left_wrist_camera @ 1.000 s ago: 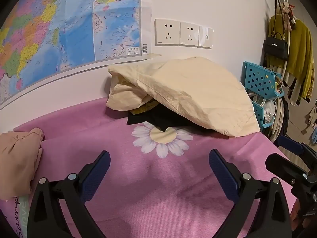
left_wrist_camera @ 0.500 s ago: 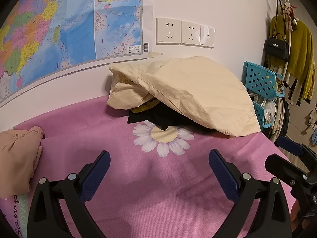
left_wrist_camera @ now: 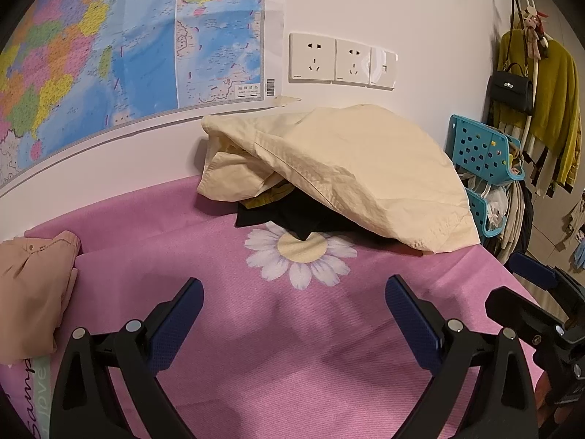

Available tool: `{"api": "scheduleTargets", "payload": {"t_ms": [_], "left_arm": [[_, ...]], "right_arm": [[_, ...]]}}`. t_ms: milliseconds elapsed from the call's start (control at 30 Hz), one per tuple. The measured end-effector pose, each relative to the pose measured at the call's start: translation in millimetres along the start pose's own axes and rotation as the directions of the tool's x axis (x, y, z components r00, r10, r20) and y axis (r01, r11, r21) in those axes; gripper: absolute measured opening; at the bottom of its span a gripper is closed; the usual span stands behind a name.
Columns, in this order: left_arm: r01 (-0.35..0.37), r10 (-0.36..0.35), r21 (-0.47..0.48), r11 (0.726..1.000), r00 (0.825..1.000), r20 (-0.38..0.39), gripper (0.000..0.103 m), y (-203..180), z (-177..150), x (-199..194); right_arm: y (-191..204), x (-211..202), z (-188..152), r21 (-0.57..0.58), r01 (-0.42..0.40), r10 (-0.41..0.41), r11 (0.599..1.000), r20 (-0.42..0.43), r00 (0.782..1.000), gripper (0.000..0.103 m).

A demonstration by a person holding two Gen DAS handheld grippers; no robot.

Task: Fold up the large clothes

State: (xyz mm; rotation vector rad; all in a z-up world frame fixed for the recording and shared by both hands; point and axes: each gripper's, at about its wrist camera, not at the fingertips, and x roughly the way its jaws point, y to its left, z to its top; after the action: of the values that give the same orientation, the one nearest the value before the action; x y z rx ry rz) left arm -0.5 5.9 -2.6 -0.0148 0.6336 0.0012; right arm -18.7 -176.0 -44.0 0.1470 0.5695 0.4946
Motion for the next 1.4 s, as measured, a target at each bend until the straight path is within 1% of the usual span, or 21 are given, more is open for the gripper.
{"api": "scheduleTargets", "payload": {"t_ms": [1400], "left_arm": [[-0.003, 0.003, -0.017, 1.0, 1.0, -0.023, 0.096, 2.1, -1.1, 6.4]], "right_arm": [[3.5, 8.4, 0.6, -0.008, -0.008, 0.008, 1.0, -0.015, 1.0, 0.097]]}}
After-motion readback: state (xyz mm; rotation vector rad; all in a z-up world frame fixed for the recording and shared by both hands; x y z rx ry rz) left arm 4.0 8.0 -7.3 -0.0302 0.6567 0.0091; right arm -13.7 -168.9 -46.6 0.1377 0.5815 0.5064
